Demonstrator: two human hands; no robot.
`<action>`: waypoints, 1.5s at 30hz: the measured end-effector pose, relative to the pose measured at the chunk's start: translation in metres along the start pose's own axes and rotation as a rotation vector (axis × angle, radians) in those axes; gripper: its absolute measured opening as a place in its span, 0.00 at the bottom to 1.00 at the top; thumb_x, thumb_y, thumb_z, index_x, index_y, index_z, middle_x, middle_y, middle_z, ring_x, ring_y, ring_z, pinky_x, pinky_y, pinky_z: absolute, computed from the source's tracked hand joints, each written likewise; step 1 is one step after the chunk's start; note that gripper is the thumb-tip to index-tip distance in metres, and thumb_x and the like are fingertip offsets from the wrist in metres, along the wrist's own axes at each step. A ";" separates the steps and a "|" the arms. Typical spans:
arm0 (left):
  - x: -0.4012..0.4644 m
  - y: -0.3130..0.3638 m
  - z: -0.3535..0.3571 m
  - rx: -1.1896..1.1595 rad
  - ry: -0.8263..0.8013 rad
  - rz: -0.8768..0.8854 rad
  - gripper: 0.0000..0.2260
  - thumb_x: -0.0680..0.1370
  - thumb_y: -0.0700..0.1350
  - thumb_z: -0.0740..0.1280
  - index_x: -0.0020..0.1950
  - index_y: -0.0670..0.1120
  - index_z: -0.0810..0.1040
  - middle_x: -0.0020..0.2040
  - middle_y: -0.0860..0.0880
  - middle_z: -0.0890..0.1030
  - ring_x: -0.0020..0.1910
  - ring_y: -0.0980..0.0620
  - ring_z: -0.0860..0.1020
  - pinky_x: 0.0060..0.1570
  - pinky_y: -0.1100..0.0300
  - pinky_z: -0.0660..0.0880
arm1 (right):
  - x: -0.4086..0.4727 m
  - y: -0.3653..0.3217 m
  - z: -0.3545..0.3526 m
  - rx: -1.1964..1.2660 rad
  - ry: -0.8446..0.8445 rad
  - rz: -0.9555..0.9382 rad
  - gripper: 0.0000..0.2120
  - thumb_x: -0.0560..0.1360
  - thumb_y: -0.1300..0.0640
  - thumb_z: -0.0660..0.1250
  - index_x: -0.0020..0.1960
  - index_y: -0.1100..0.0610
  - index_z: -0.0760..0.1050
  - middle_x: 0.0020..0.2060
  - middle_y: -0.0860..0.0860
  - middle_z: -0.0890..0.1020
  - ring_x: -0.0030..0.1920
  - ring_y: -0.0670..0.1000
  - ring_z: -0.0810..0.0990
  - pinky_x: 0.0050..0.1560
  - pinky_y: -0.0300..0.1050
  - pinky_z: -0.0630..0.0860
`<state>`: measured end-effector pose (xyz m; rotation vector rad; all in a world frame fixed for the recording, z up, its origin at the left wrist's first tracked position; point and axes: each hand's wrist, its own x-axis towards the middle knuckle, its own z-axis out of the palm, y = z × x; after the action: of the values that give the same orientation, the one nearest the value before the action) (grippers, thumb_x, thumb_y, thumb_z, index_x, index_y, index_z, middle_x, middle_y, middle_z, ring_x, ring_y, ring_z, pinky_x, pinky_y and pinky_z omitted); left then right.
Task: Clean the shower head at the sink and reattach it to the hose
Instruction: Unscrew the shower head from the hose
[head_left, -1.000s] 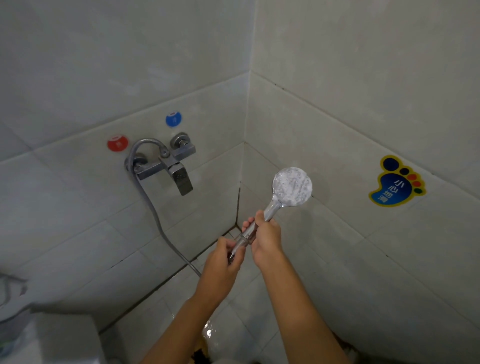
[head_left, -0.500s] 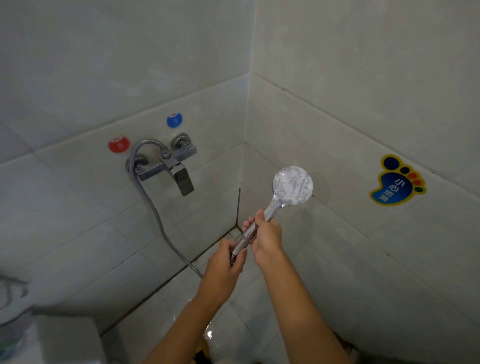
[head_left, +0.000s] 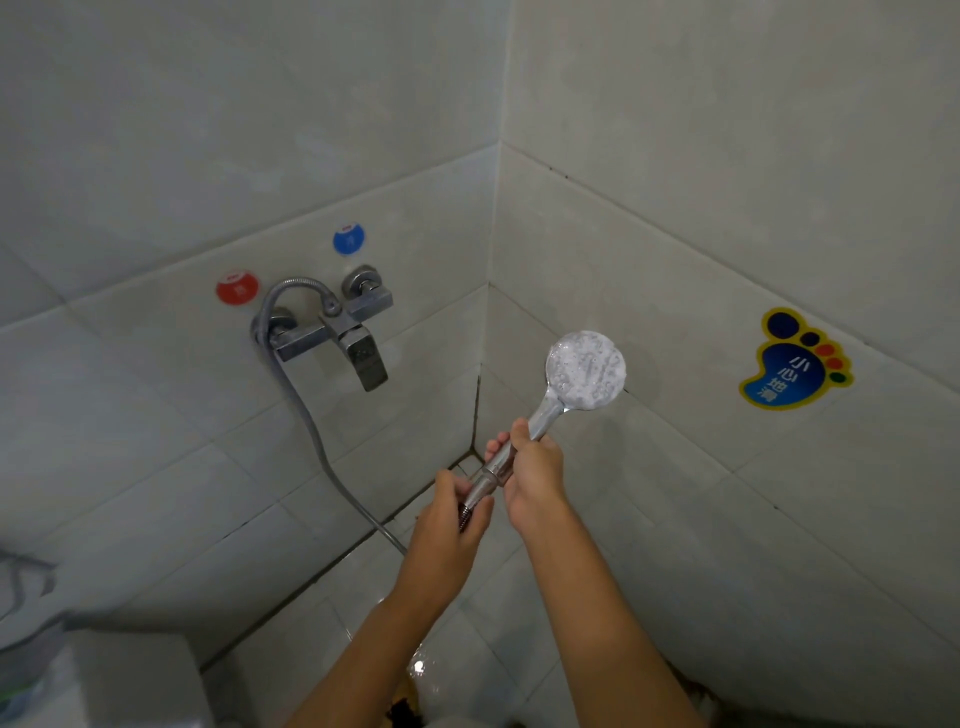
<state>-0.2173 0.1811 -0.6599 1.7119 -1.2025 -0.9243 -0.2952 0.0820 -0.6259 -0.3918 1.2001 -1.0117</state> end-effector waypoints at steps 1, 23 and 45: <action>0.000 0.001 0.000 0.003 -0.005 0.000 0.05 0.80 0.48 0.64 0.49 0.47 0.70 0.35 0.50 0.77 0.30 0.55 0.73 0.32 0.54 0.74 | -0.001 0.000 0.000 -0.006 -0.004 -0.003 0.05 0.83 0.60 0.60 0.50 0.61 0.71 0.34 0.54 0.75 0.34 0.51 0.77 0.42 0.46 0.78; -0.005 0.000 -0.003 -0.029 0.045 0.000 0.08 0.81 0.50 0.61 0.47 0.48 0.72 0.36 0.44 0.76 0.30 0.58 0.71 0.32 0.55 0.72 | -0.005 -0.005 -0.007 0.023 0.018 -0.004 0.06 0.83 0.59 0.60 0.51 0.62 0.71 0.35 0.54 0.75 0.35 0.51 0.77 0.41 0.45 0.78; -0.033 -0.166 0.088 -0.012 0.126 -0.561 0.08 0.80 0.49 0.63 0.44 0.47 0.69 0.36 0.48 0.74 0.34 0.52 0.73 0.41 0.49 0.76 | 0.048 0.129 -0.153 -0.043 0.293 0.313 0.05 0.82 0.60 0.62 0.48 0.60 0.71 0.32 0.54 0.76 0.29 0.50 0.76 0.34 0.45 0.76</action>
<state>-0.2478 0.2268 -0.8428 2.1085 -0.6346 -1.1197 -0.3754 0.1489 -0.8029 -0.0829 1.4954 -0.7886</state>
